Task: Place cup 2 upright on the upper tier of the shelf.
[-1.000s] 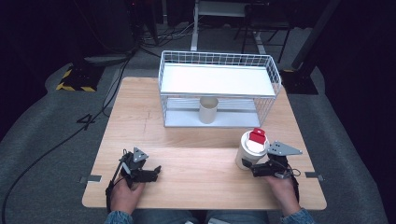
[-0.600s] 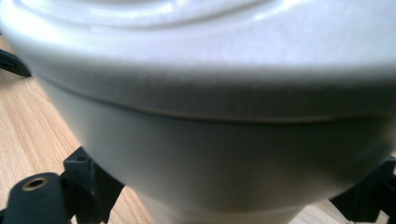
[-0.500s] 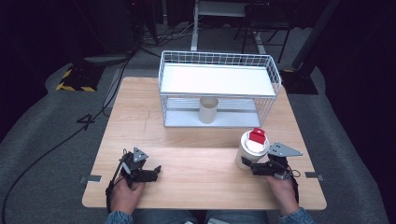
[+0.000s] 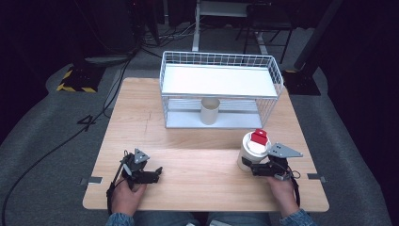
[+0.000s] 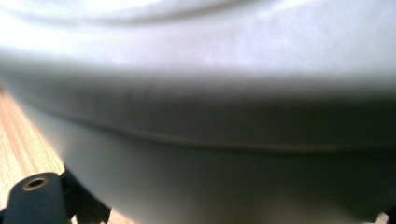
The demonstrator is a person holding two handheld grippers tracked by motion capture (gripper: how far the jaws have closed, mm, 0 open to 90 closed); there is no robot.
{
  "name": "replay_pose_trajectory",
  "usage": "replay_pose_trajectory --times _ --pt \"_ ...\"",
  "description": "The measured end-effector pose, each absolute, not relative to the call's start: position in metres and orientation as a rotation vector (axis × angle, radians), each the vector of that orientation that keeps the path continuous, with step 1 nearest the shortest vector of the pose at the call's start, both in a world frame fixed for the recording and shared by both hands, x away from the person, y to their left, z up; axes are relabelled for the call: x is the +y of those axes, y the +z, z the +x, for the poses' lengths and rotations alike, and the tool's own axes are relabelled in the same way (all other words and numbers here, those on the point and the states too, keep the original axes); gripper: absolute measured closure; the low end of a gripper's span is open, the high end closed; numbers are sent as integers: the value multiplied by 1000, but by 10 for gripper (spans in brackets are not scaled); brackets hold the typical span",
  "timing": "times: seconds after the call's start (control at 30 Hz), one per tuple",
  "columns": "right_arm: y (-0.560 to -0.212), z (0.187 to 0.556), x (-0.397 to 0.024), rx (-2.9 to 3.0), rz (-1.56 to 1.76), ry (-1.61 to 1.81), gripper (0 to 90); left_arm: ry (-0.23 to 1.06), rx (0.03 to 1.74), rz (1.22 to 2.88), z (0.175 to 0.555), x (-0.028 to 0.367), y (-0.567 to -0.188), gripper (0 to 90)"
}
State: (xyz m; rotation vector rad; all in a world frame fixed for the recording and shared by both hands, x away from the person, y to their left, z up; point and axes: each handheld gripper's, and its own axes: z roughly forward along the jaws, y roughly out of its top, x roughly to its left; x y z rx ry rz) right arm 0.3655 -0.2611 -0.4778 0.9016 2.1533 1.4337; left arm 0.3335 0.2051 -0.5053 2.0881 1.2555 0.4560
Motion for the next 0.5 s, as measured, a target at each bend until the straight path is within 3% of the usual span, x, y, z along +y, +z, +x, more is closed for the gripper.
replay_pose_trajectory --times 0.5 --pt "-476 361 -259 2114 856 1415 137 463 1257 2086 334 205 -505 98"
